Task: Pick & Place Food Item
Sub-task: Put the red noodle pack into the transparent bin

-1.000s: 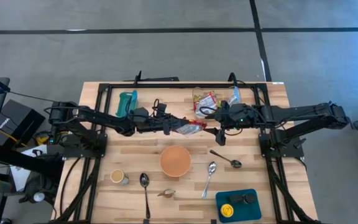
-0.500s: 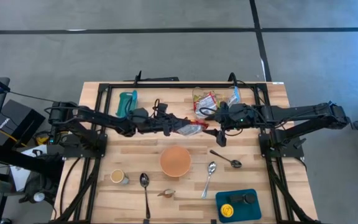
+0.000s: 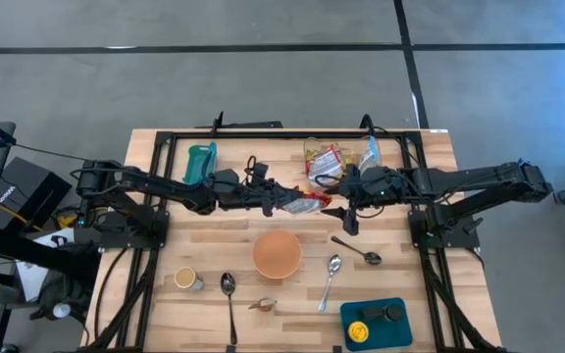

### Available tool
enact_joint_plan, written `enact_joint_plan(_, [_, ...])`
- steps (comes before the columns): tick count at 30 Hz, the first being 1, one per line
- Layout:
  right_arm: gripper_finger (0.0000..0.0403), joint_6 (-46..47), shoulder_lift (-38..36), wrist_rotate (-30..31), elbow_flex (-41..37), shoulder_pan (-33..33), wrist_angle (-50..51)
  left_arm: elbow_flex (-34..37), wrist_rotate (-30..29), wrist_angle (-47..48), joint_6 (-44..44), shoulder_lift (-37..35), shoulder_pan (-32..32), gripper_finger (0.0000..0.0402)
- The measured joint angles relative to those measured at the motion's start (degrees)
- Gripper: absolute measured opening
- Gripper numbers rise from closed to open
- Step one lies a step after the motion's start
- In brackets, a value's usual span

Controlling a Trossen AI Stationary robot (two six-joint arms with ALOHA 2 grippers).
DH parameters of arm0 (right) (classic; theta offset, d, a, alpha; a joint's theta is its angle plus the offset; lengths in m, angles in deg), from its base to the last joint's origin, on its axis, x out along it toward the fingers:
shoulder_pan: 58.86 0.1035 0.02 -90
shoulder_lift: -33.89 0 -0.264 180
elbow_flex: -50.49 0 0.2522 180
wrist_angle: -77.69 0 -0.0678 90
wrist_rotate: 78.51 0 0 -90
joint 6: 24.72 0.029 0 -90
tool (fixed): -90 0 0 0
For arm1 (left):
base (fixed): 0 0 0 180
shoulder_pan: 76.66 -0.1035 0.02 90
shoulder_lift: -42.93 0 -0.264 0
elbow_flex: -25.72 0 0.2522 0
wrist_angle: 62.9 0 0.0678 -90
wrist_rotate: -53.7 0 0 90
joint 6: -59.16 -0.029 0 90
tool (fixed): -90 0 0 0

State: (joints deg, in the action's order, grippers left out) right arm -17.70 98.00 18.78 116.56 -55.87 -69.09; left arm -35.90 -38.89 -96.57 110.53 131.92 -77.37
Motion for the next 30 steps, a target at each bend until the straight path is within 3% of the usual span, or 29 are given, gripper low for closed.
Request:
enact_joint_plan(15, [0.011,0.0,0.0,0.0,0.0,0.0,0.6,0.0,0.0,-0.1,0.0,0.0,0.0,0.0])
enact_joint_plan(30, [0.0017,0.5,0.0,0.0,0.0,0.0,1.9,0.0,0.0,0.0,-0.1,0.0,0.0,0.0])
